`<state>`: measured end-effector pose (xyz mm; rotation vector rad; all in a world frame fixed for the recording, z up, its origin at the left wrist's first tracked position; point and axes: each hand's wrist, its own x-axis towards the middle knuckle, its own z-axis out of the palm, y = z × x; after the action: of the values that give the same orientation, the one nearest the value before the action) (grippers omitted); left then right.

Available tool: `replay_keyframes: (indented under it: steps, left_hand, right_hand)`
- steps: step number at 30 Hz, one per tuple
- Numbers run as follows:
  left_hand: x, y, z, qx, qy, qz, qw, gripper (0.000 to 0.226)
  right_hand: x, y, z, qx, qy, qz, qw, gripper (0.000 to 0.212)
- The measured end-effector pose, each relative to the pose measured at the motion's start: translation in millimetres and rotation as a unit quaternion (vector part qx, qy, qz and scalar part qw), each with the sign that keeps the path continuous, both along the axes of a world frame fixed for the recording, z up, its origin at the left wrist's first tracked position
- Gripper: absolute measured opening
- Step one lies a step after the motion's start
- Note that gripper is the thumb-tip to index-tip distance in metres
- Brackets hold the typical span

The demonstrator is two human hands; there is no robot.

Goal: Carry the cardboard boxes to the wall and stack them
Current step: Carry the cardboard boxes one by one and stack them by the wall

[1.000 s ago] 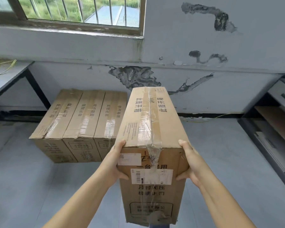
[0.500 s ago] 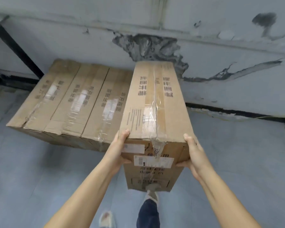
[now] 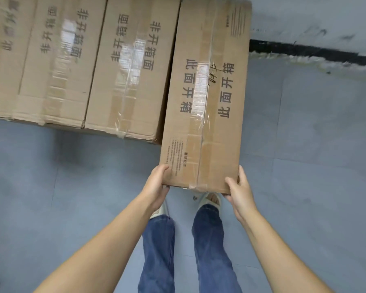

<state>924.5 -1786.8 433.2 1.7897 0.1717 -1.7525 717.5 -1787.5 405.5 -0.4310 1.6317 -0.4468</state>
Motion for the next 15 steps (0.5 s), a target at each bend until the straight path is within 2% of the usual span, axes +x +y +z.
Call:
replay_keyframes:
  steps: [5, 9, 10, 13, 15]
  left_hand:
    - [15.9, -23.0, -8.0, 0.0, 0.071, 0.141, 0.987, 0.024]
    - [29.2, -68.5, -2.7, -0.028, 0.097, 0.242, 0.965, 0.013]
    - [34.7, -79.1, -5.4, -0.034, 0.106, 0.264, 0.958, 0.015]
    - [48.1, -96.0, -17.2, -0.021, 0.132, 0.301, 0.944, 0.048]
    - [49.7, -95.8, -22.8, -0.014, 0.139, 0.297, 0.945, 0.052]
  right_hand:
    - [8.9, -28.2, -1.5, -0.003, -0.004, -0.006, 1.0, 0.051]
    - [19.5, -74.9, -3.0, -0.049, 0.0, 0.018, 0.999, 0.05]
    - [22.7, -86.6, -5.4, -0.061, 0.001, 0.022, 0.998, 0.051]
    - [29.1, -111.9, -14.6, -0.068, 0.013, 0.028, 0.997, 0.056]
    - [29.2, -114.2, -21.4, -0.049, 0.023, 0.055, 0.997, 0.061]
